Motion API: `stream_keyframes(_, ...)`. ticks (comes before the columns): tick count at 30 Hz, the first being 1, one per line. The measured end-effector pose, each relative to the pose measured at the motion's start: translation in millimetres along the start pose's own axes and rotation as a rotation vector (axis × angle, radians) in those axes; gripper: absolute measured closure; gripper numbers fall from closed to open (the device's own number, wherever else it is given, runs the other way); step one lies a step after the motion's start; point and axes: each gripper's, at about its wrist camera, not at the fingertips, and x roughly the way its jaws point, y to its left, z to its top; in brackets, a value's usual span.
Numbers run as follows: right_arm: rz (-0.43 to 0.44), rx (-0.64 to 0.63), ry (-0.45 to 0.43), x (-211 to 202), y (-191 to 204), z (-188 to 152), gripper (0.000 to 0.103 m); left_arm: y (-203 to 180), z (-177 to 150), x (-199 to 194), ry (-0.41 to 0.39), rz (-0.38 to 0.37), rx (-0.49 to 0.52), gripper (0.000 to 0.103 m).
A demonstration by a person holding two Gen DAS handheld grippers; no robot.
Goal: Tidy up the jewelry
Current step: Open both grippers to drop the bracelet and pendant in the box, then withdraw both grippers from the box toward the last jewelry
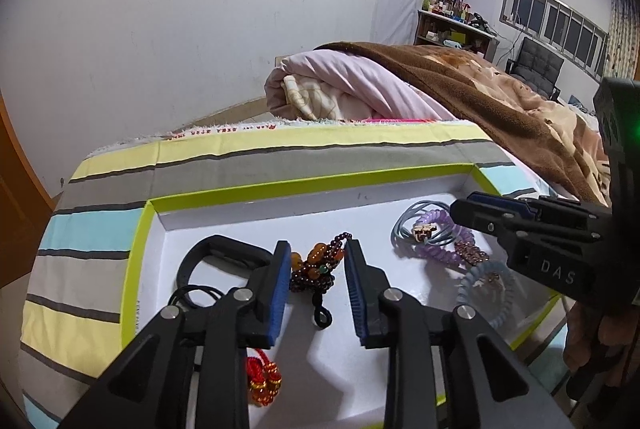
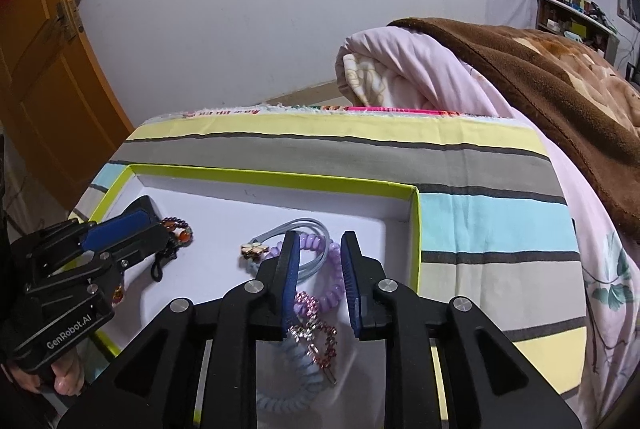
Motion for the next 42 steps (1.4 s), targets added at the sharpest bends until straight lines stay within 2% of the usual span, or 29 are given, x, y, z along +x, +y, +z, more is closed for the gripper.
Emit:
stream_keyframes(6,0.000,0.006,-0.022,-21.7,4.5,-4.7,0.081,-1.1,-2.7,-20.3,-0.014,0.006,0.004,0.074)
stream_keyframes(16,0.012,-0.009,-0.091,-93.0,25.9,-34.7,0.081,-6.4,-24.0,-86.6,-0.078,0.017,0.011,0.074)
stream_keyframes(27,0.031,-0.074,-0.184,-173.2,65.0,-98.4,0.081,-17.0,-78.1,-161.5,-0.165,0.015,0.004,0.074)
stream_keyframes(33,0.045,-0.073,-0.204,-197.0,76.8,-130.8,0.081,-16.0,-107.2,-191.6,-0.208,0.020,-0.002,0.074)
stream_keyframes(42,0.066,-0.054,-0.187,-213.2,87.1,-172.7,0.080,-10.5,-145.1,-217.0,-0.217,0.042,-0.023,0.074)
